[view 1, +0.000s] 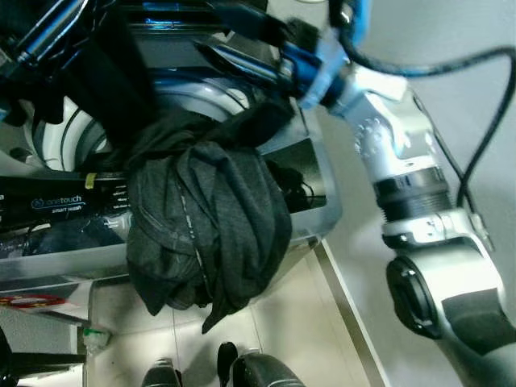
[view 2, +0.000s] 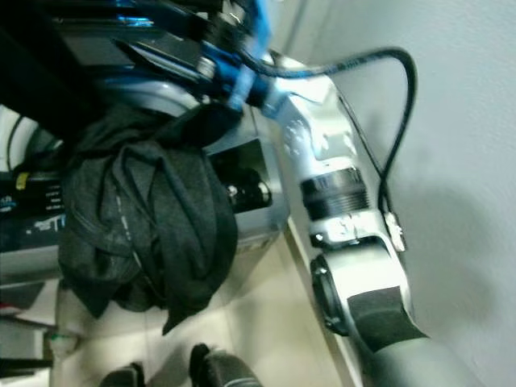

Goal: Clothes washing

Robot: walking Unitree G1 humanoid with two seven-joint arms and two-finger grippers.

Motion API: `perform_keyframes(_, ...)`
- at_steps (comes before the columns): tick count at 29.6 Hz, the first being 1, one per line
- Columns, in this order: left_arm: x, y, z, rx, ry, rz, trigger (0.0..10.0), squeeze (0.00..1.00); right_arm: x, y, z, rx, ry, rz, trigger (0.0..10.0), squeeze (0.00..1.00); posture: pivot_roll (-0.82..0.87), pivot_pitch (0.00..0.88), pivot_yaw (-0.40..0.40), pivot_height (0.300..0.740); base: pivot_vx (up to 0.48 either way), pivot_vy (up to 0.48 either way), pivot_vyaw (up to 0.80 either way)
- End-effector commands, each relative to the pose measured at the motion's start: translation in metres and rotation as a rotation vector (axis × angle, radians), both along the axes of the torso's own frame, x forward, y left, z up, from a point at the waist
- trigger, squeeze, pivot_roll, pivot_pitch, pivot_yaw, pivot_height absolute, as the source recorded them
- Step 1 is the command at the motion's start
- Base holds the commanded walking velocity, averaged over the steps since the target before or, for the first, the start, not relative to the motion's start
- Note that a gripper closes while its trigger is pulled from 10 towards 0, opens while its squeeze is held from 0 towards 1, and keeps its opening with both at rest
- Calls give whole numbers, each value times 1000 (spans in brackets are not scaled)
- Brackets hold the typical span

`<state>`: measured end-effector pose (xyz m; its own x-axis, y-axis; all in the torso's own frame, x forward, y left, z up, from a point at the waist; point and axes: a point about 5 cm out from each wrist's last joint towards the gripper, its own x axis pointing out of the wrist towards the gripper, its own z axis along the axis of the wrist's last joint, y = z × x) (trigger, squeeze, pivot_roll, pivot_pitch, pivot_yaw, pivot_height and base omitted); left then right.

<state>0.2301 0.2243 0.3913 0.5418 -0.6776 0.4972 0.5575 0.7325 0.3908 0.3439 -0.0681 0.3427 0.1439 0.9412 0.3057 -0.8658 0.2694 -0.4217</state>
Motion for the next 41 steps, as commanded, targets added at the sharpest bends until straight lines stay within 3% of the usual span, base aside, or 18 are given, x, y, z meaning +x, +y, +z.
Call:
perform_keyframes(1, 4, 3, -7, 52, 28, 42, 10000, 0, -5, -11, -5, -33, -14, -24, 10000, 0, 144, 116, -45, 740, 0, 0, 0)
perform_keyframes(3, 9, 6, -15, 80, 60, 73, 10000, 0, -10, -18, -12, -52, -9, -30, 10000, 0, 143, 119, -41, 740, 0, 0, 0)
perform_keyframes(7, 23, 8, -35, 156, 130, 157, 10000, 0, -38, -25, -38, -143, 58, 93, 10000, 0, 139, 128, -28, 740, 0, 0, 0)
perform_keyframes(9, 27, 3, -33, 158, 130, 159, 10000, 0, -50, -21, -58, -245, 89, 148, 10000, 0, 132, 133, -24, 740, 0, 0, 0)
perform_keyframes(12, 29, -1, -29, 152, 119, 148, 10000, 0, -55, -15, -70, -311, 93, 170, 10000, 0, 130, 137, -25, 740, 0, 0, 0)
perform_keyframes(16, 35, -10, -31, 163, 118, 160, 10000, 0, -52, 9, -76, -281, 72, 120, 10000, 0, 130, 139, -26, 740, 0, 0, 0)
perform_keyframes(19, 38, -12, -35, 173, 120, 184, 10000, 0, -50, 17, -74, -244, 74, 85, 10000, 0, 130, 139, -26, 740, 0, 0, 0)
perform_keyframes(24, 45, -11, -31, 148, 105, 223, 10000, 0, -59, 47, -84, -229, 38, 25, 10000, 0, 148, 144, -28, 740, 0, 0, 0)
perform_keyframes(27, 46, -10, -29, 145, 99, 224, 10000, 0, -61, 50, -91, -252, 30, 22, 10000, 0, 151, 145, -28, 740, 0, 0, 0)
perform_keyframes(30, 49, -9, -23, 131, 79, 220, 10000, 0, -73, 54, -115, -329, 11, 31, 10000, 0, 141, 144, -28, 740, 0, 0, 0)
perform_keyframes(32, 49, -9, -23, 131, 79, 220, 10000, 0, -73, 54, -115, -329, 11, 31, 10000, 0, 141, 144, -28, 740, 0, 0, 0)
perform_keyframes(35, 52, -11, -23, 120, 72, 214, 10000, 0, -65, 62, -125, -364, -47, -97, 10000, 0, 136, 143, -30, 740, 0, 0, 0)
perform_keyframes(40, 53, -12, -23, 115, 70, 210, 10000, 0, -62, 65, -129, -382, -80, -150, 10000, 0, 136, 143, -30, 740, 0, 0, 0)
perform_keyframes(41, 53, -13, -23, 110, 68, 204, 10000, 0, -57, 66, -134, -397, -97, -206, 10000, 0, 136, 143, -30, 740, 0, 0, 0)
